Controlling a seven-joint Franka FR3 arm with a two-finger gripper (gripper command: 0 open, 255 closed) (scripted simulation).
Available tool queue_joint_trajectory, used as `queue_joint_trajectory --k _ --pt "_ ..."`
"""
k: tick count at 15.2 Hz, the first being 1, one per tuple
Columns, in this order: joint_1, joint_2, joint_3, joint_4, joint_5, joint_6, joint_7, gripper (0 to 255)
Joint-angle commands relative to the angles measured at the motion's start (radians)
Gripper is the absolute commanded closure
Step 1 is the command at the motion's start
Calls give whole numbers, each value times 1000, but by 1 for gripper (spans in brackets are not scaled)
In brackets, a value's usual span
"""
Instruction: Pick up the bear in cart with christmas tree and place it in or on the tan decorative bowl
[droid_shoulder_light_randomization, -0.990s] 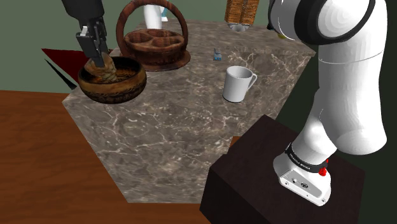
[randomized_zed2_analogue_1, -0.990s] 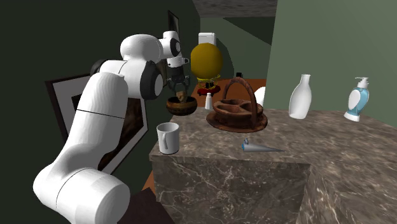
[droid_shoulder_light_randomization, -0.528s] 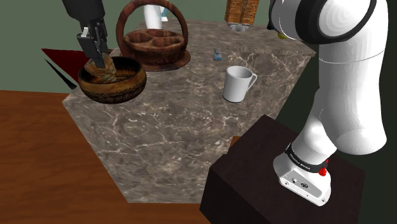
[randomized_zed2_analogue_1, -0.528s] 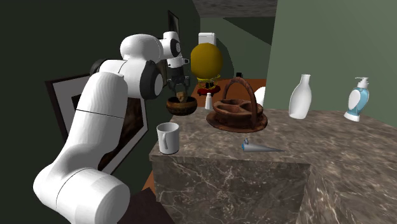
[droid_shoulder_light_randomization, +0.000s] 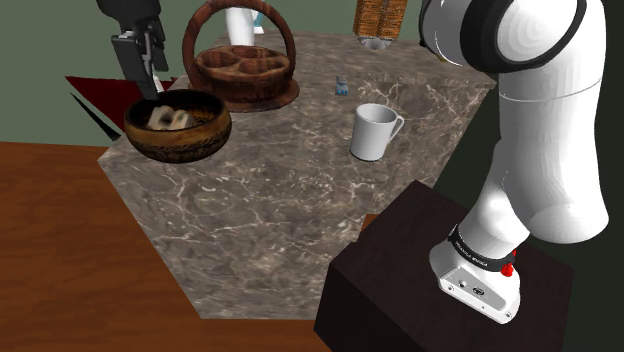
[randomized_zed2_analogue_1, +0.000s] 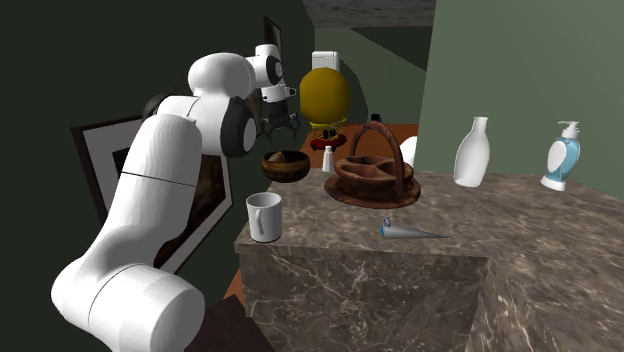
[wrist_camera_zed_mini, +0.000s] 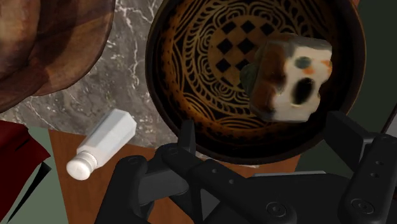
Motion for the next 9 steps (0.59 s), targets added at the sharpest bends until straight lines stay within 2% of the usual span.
queue_joint_trajectory --k 1,2,9 --pt "21 34 -3 119 -9 -86 -9 0" --pt "35 59 -5 190 -15 -131 -14 0" --pt "36 59 -6 191 -15 -131 -14 0"
